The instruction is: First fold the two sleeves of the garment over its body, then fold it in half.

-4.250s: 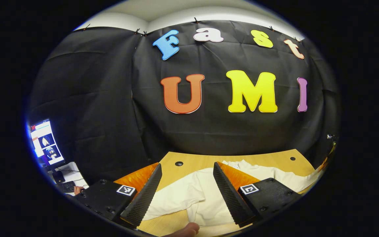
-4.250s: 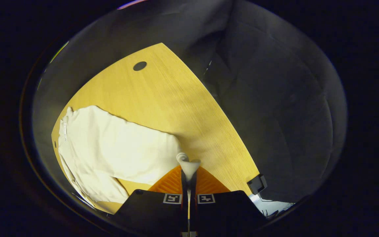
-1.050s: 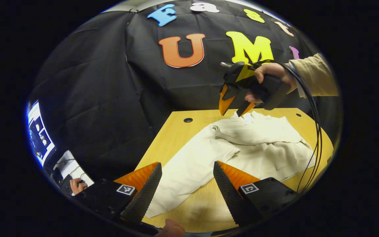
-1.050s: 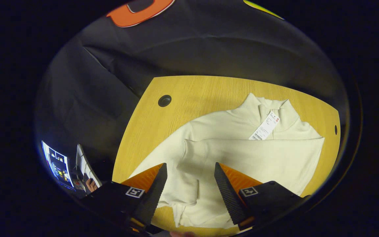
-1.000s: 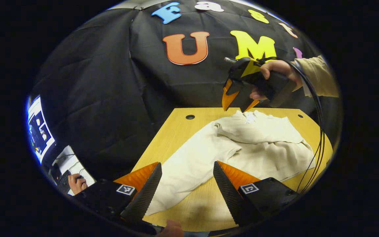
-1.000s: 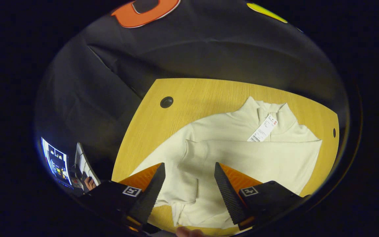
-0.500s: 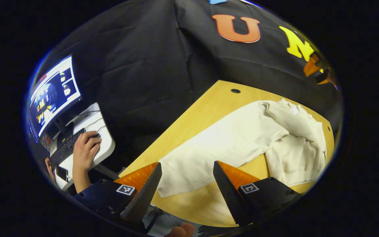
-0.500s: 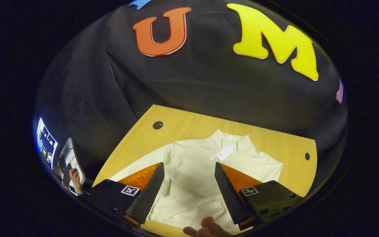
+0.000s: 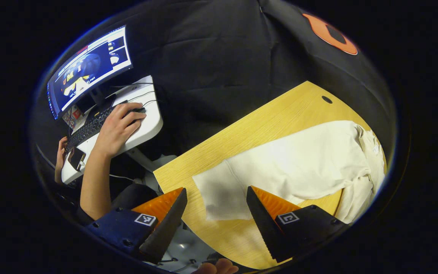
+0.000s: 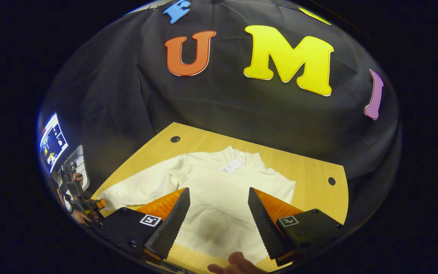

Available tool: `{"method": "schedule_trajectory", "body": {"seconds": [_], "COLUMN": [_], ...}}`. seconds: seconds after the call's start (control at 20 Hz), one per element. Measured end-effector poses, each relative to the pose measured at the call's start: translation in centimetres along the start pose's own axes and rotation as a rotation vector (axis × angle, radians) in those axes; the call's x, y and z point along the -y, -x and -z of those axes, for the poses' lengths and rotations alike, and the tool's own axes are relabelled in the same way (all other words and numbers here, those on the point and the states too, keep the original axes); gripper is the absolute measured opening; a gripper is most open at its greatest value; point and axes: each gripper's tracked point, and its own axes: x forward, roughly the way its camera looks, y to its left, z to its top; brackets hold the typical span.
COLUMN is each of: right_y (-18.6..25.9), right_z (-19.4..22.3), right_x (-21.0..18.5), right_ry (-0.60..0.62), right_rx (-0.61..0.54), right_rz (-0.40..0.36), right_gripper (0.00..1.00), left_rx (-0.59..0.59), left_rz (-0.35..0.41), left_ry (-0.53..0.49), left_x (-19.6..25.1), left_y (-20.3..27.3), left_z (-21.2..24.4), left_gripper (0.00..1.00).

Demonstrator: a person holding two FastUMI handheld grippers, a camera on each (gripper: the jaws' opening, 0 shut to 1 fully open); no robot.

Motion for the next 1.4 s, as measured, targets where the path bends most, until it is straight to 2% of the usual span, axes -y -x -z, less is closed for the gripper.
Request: {"method": "schedule_trajectory", "body": {"seconds": [0.15, 0.35, 0.55, 0.75, 0.95, 1.0, 1.05, 1.15, 1.2, 1.25, 1.3, 1.4], "right_y": [2.7, 4.6, 5.4, 6.0, 7.0, 7.4, 7.8, 8.6, 8.9, 9.4, 9.6, 10.3], "right_z": [1.6, 1.1, 0.3, 0.1, 0.2, 0.2, 0.1, 0.2, 0.5, 0.5, 0.6, 0.7], "right_x": [-1.2, -2.1, -3.6, -3.5, -2.6, -2.5, -2.1, -1.3, -1.2, -0.6, -0.2, 0.9], "right_ry": [-0.019, 0.004, -0.001, -0.011, 0.003, 0.007, 0.014, 0.028, 0.034, 0.038, 0.040, 0.031], "right_rx": [0.012, 0.074, 0.092, 0.102, 0.125, 0.137, 0.151, 0.175, 0.181, 0.189, 0.198, 0.219], "right_rz": [-0.035, -0.051, -0.079, -0.071, -0.050, -0.045, -0.039, -0.023, -0.024, -0.017, -0.018, -0.013], "right_gripper": [0.95, 0.95, 0.96, 0.96, 0.95, 0.95, 0.95, 0.95, 0.95, 0.95, 0.95, 0.96], "left_rx": [-0.081, -0.160, -0.207, -0.249, -0.271, -0.271, -0.272, -0.272, -0.277, -0.279, -0.282, -0.292], "left_rz": [-0.006, -0.015, -0.014, 0.017, 0.042, 0.047, 0.052, 0.093, 0.113, 0.126, 0.132, 0.140], "left_ry": [0.085, 0.175, 0.186, 0.148, 0.119, 0.116, 0.110, 0.081, 0.065, 0.055, 0.056, 0.060], "left_x": [0.5, 0.4, 0.6, 0.9, 1.2, 1.3, 1.6, 2.5, 2.8, 3.0, 3.0, 3.2], "left_y": [-0.9, -2.0, -2.1, -2.5, -2.5, -2.5, -2.5, -2.7, -2.8, -2.6, -2.6, -2.5], "left_z": [0.4, 0.8, 0.5, 0.4, 0.3, 0.1, 0.0, -0.3, -0.4, -0.3, -0.3, -0.4], "left_gripper": [0.99, 1.00, 0.99, 0.97, 0.79, 0.70, 0.66, 0.53, 0.36, 0.34, 0.16, 0.08]}}
